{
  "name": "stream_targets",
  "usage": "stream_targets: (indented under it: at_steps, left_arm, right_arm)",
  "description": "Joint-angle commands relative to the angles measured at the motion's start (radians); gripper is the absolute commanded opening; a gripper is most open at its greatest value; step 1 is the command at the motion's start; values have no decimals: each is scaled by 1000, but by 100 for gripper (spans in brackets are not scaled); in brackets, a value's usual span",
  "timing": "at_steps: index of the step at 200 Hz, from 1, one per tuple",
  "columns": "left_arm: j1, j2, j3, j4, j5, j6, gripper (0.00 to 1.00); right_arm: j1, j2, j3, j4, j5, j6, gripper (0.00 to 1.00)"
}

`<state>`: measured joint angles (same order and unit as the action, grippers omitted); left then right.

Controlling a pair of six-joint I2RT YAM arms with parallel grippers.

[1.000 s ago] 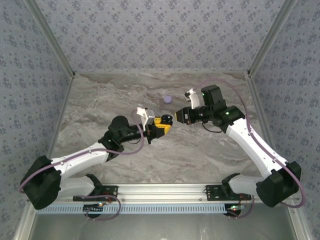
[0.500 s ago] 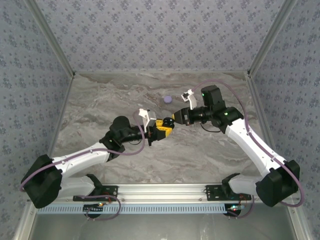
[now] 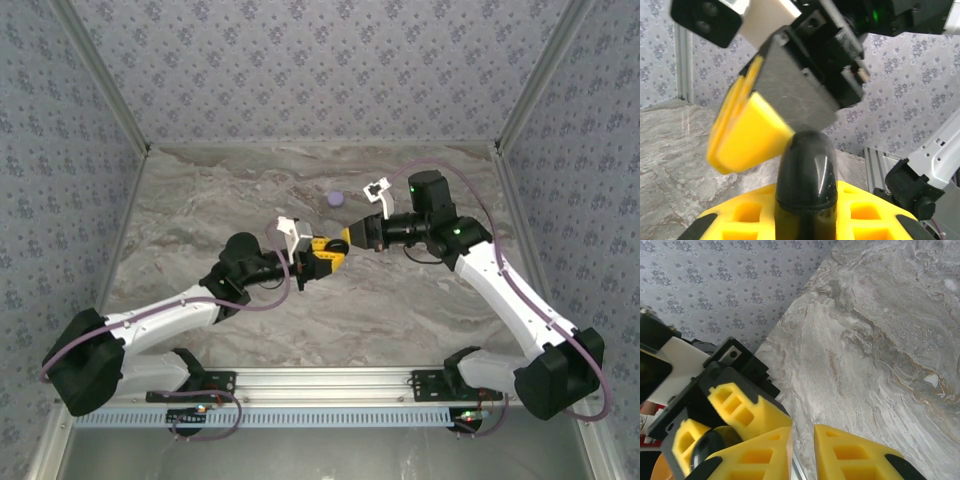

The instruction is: Insert the wireless bluetooth earbuds into the charging case

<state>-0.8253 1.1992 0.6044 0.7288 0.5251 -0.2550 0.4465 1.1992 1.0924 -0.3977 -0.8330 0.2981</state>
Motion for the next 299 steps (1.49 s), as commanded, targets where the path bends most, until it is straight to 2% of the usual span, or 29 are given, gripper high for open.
stream_targets:
  at_steps: [1,21,60,87,122,160,179,299]
  left_arm:
    - [-4,9,17,0,-48,-15,6]
    - [-3,7,22,-29,-83,-15,6]
    - [-2,25,72,-203,-268,-30,7]
    - [3,66,121,-308,-354,-73,8]
    - [54,163,209,-446,-370,-229,11]
    - [157,339,365,-660,-238,-407,12]
    - [181,427,432,-706,-178,-427,12]
    - [212,792,720,-791,-108,-439,11]
  right_arm:
    - [6,-24,-8,1,-45,-11,20]
    - [4,-25,-5,-28,20,-13,20]
    - [-4,-23,23,-165,388,-10,22]
    - [-33,-30,0,-189,514,21,24]
    - [-56,-41,-26,-199,532,22,25]
    - [-73,-59,-50,-199,526,29,26]
    - [-79,-70,-62,-198,519,35,26]
    - [-88,-97,-119,-199,493,56,28]
